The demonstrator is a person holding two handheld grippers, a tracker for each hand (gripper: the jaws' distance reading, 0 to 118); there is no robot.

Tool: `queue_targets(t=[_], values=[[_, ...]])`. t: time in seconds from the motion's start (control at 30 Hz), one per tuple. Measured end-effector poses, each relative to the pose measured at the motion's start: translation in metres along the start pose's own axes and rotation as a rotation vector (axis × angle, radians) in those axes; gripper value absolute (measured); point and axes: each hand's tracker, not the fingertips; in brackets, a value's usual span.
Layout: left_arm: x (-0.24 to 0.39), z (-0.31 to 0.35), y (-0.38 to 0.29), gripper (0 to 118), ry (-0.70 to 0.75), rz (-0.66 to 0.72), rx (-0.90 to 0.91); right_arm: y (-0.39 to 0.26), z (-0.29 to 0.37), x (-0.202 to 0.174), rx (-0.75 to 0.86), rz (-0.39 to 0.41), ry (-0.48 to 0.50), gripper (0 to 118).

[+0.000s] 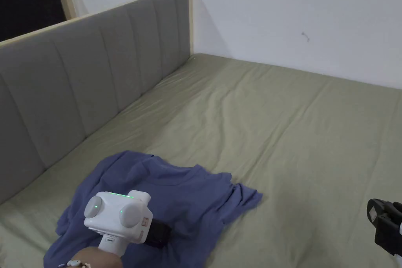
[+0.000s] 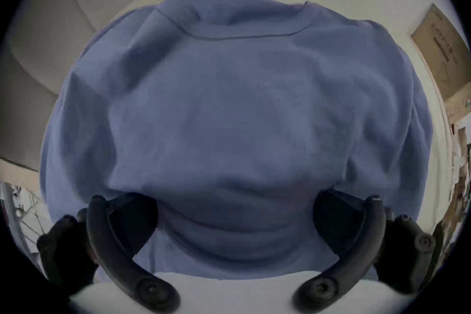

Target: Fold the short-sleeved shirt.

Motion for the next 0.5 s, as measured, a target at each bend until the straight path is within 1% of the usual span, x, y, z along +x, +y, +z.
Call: queue_targets(t=[0.03,0.13,0.17,0.2,0.23,0.27,0.3,0.33,0.4,0.43,0.47,0.5], values=[[-0.001,0.003,-0.003,118,-0.016,0.015,0.003,-0.001,-0.001,-0.001,-0.004,-0.003,0.008,0],[-0.001,0.012,-0.001,118,0.011,-0.012,0.005,-0.002,-0.002,-0.003,-0.010,-0.004,0.022,0],[0.002,0.014,-0.002,116,0.021,-0.029,0.001,-0.003,-0.002,-0.004,-0.013,0.001,0.027,0],[0.000,0.019,0.000,110,0.011,-0.036,0.016,-0.003,-0.002,-0.005,-0.019,0.009,0.032,0],[0.000,0.026,-0.003,95,-0.012,-0.042,0.039,-0.003,-0.001,-0.005,-0.024,0.017,0.036,0],[0.001,0.034,-0.006,74,-0.004,-0.045,0.075,-0.003,0.002,-0.006,-0.026,0.024,0.040,0],[0.001,0.045,-0.011,47,0.001,-0.040,0.116,-0.004,0.005,-0.006,-0.024,0.028,0.042,0],[-0.004,0.055,-0.013,0,0.007,-0.026,0.147,-0.004,0.009,-0.005,-0.019,0.029,0.045,0],[-0.013,0.071,-0.021,0,0.014,0.027,0.179,-0.003,0.015,-0.004,-0.007,0.023,0.062,0],[-0.020,0.081,-0.026,0,-0.066,0.068,0.194,-0.003,0.019,-0.003,-0.001,0.015,0.070,0],[-0.027,0.092,-0.027,0,-0.088,0.086,0.212,-0.003,0.022,-0.002,0.003,0.009,0.073,0],[-0.029,0.107,-0.029,0,-0.052,0.082,0.255,-0.002,0.026,0.000,0.006,0.003,0.075,0]])
